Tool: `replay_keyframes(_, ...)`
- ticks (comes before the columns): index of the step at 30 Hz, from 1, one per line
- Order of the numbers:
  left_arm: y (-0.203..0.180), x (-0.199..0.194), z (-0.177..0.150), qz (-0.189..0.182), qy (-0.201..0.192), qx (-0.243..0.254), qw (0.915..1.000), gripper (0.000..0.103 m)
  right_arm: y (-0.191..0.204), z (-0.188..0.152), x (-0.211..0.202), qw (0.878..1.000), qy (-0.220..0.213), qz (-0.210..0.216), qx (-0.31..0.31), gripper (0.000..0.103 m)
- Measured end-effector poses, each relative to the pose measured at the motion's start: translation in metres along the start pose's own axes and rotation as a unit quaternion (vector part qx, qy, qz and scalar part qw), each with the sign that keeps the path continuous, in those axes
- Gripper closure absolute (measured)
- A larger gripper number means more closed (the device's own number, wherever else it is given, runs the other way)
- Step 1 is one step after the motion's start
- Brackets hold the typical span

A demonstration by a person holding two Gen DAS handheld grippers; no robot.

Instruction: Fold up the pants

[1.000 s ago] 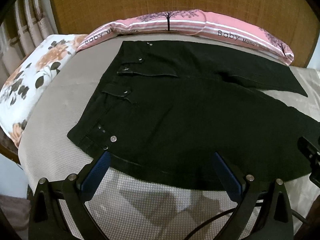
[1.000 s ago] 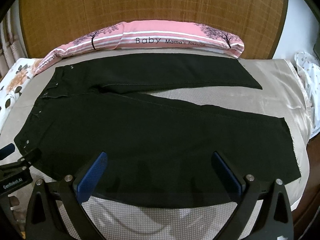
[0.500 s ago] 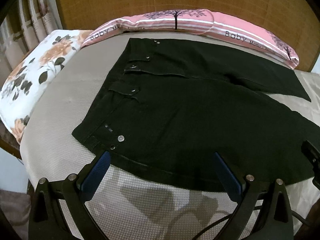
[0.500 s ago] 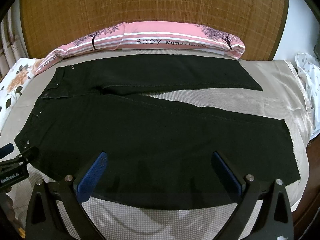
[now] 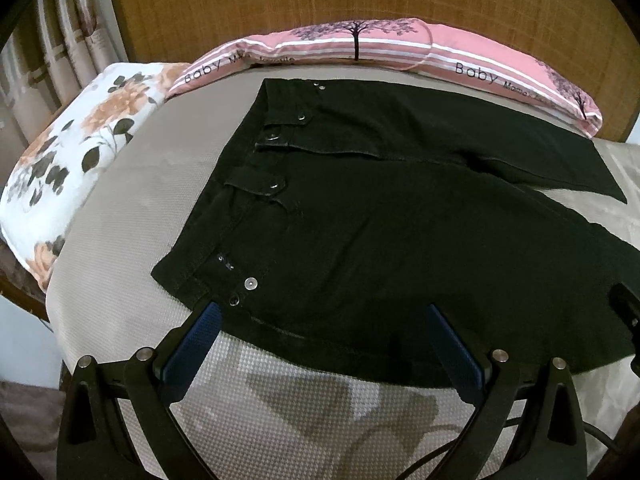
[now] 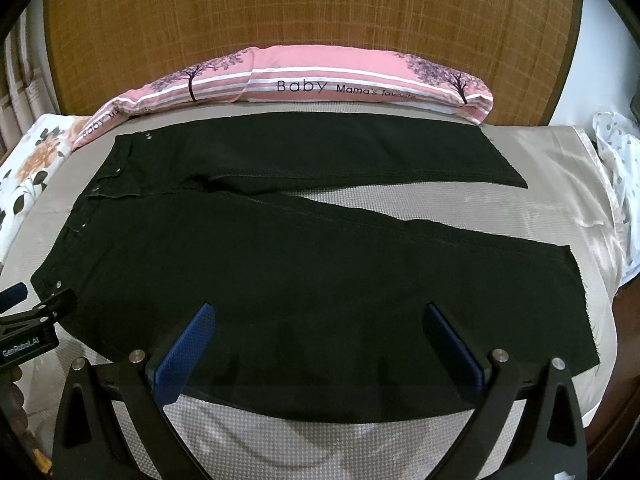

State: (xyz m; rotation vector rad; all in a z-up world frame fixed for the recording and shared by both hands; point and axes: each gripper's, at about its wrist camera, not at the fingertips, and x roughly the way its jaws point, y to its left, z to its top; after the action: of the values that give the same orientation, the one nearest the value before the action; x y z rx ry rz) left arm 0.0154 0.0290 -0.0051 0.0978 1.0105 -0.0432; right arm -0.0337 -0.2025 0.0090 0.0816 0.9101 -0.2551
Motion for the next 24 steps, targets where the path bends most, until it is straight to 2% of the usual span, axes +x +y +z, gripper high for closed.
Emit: replay_keyframes(24, -0.007, 0.0011, 0.0095, 0.001, -0.004, 0.013, 0.9999, 0.002, 0.0029, 0.0041, 0.0031, 1.0, 0.0, 0.012, -0.009, 0.0)
